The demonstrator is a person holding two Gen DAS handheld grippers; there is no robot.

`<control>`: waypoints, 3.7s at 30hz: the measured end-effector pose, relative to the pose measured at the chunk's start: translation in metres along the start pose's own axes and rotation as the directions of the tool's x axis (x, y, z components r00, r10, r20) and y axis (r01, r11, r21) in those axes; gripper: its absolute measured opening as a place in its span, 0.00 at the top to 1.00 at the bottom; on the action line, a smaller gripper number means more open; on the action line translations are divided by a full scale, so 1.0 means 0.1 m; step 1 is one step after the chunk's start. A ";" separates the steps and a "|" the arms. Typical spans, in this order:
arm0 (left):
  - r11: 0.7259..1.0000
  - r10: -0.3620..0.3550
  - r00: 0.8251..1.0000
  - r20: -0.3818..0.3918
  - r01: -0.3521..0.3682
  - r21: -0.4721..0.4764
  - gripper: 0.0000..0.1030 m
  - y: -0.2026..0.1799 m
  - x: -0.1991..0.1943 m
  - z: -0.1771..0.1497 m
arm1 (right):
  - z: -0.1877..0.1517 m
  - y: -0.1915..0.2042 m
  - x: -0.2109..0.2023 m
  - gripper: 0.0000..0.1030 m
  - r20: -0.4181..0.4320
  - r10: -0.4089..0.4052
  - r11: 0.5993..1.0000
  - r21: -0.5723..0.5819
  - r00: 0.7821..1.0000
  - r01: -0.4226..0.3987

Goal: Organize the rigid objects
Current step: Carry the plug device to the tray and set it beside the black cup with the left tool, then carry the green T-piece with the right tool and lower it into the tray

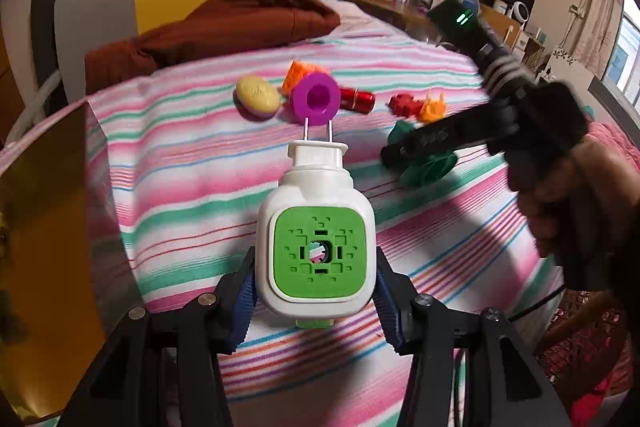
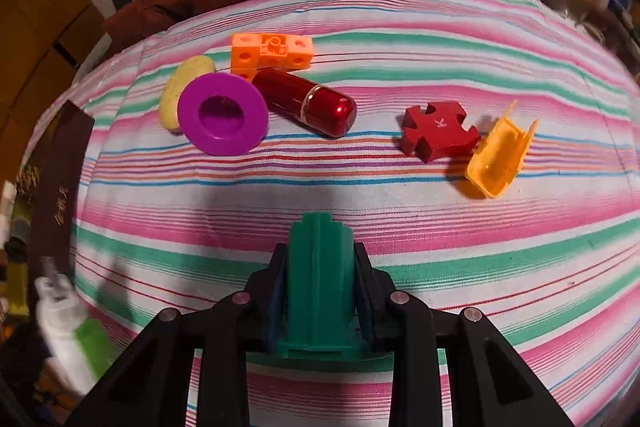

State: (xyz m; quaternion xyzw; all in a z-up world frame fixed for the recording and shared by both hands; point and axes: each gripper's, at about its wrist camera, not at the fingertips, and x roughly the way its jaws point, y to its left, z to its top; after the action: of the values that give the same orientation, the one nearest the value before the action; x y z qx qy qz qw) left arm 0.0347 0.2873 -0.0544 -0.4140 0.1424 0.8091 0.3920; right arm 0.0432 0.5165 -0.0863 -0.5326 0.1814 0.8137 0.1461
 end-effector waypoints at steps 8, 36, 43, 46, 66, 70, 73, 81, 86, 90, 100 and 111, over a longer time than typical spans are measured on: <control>1.000 0.003 0.995 0.095 -0.003 -0.009 0.49 0.06 -0.54 0.00 | 0.00 0.11 0.01 0.70 0.023 -0.049 0.997 -0.065 0.999 0.051; 0.780 0.367 0.928 -0.059 -0.341 -0.525 0.49 2.45 -1.40 -1.12 | 0.12 0.28 0.20 0.70 0.048 -0.103 0.986 -0.124 0.994 0.108; 0.794 0.372 0.921 -0.117 -0.380 -0.475 0.49 2.51 -1.17 -1.14 | 0.09 0.31 0.18 0.71 0.057 -0.115 0.983 -0.140 0.992 0.122; 0.804 0.405 0.906 -0.124 -0.418 -0.423 0.49 2.47 -1.11 -1.11 | 0.08 0.31 0.17 0.71 0.056 -0.113 0.983 -0.137 0.992 0.120; 0.761 0.472 0.881 -0.031 -0.425 -0.489 0.44 2.37 -1.51 -1.08 | 0.07 0.31 0.17 0.71 0.053 -0.112 0.985 -0.125 0.992 0.118; 0.759 0.481 0.877 -0.018 -0.426 -0.493 0.44 2.37 -1.60 -1.05 | 0.05 0.36 0.16 0.71 0.037 -0.104 0.986 -0.129 0.994 0.108; 0.757 0.480 0.877 -0.013 -0.422 -0.499 0.44 2.38 -1.64 -1.06 | 0.03 0.42 0.14 0.71 0.018 -0.101 0.985 -0.141 0.995 0.103; 0.754 0.475 0.880 -0.016 -0.417 -0.507 0.44 2.38 -1.65 -1.15 | -0.06 0.73 0.09 0.71 -0.005 -0.061 0.989 -0.137 0.998 0.059; 0.753 0.481 0.877 -0.016 -0.422 -0.505 0.44 2.40 -1.67 -1.18 | -0.07 0.87 -0.09 0.71 0.060 -0.002 0.996 -0.083 0.998 0.007; 0.747 0.477 0.879 -0.014 -0.414 -0.520 0.44 2.43 -1.68 -1.21 | -0.04 1.09 -0.34 0.71 0.120 0.061 0.994 -0.096 0.991 -0.050; 0.726 0.473 0.881 -0.020 -0.402 -0.558 0.44 2.52 -1.72 -1.29 | -0.04 2.26 -0.92 0.71 0.182 0.307 0.921 -0.306 0.934 -0.243; 0.672 0.493 0.869 -0.038 -0.408 -0.618 0.44 2.68 -1.83 -1.43 | -0.40 3.57 -0.58 0.71 0.013 0.417 0.806 -0.468 0.909 -0.363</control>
State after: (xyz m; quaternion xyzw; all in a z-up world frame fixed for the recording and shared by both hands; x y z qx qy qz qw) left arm -0.0231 -0.0611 -0.0247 -0.4145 -0.0532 0.9079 0.0343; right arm -0.0561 0.1775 0.0022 -0.4553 0.0823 0.8749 -0.1430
